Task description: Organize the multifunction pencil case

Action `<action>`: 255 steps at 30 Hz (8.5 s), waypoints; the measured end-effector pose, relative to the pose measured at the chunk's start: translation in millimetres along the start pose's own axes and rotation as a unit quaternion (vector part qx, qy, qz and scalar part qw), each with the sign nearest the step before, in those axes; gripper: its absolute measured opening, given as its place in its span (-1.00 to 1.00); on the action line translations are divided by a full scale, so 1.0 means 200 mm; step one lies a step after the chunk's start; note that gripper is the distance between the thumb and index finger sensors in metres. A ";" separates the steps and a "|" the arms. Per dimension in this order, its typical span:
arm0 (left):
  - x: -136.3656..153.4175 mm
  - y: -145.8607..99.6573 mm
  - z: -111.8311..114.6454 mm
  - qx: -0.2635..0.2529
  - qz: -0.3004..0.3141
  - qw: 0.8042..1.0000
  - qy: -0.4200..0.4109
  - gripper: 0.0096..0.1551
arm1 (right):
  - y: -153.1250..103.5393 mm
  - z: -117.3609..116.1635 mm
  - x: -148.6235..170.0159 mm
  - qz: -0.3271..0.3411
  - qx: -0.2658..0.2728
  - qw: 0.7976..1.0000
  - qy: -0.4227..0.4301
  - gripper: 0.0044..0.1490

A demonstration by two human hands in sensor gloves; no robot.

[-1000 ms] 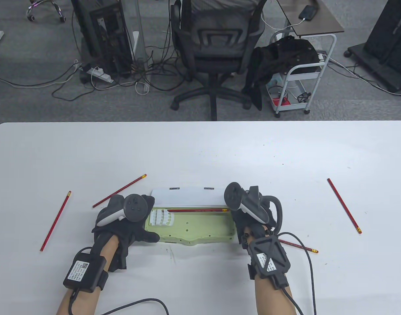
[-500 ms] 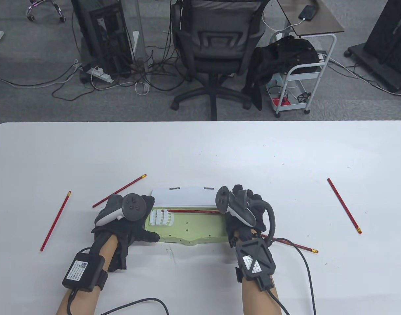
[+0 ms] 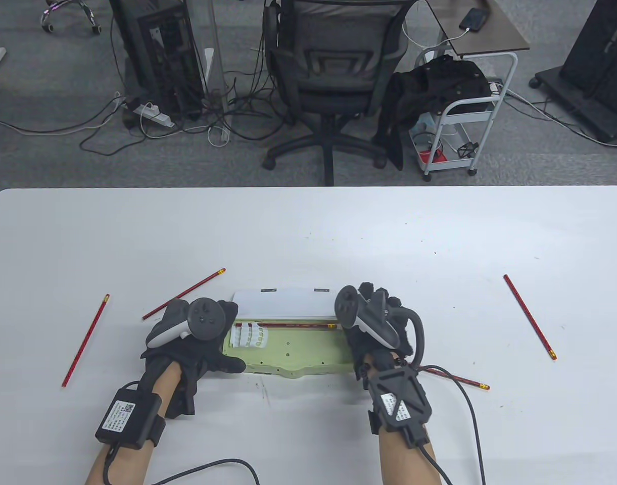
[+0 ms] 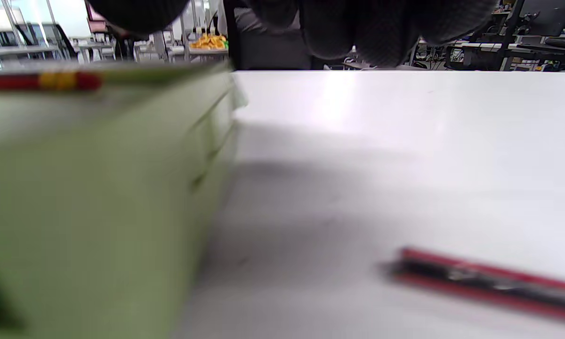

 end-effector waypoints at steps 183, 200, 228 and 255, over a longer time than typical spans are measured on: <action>0.00 0.01 0.00 -0.001 0.008 1.000 0.003 0.52 | -0.08 0.07 0.04 0.049 0.121 0.990 0.058 -0.25; 0.01 0.01 0.00 -0.001 0.007 1.000 0.005 0.52 | -0.08 -0.09 -0.05 0.027 0.077 0.997 -0.009 -0.18; 0.00 0.02 0.00 -0.001 0.003 1.000 0.015 0.52 | -0.04 -0.09 -0.16 0.046 0.057 0.997 -0.010 -0.01; 0.00 0.02 0.00 -0.002 -0.002 1.000 0.018 0.52 | 0.03 -0.03 1.23 -0.212 0.008 0.977 0.012 -0.24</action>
Point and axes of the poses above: the tracker on the back of each hand, its own x axis roughly to the little-finger side, its own y axis roughly from the wrist to the fingertips, z = x × y, the point moved 3 cm from there along y, roughly from the wrist to the fingertips, and after that the axes turned 6 degrees about -y, right-handed, at the moved point
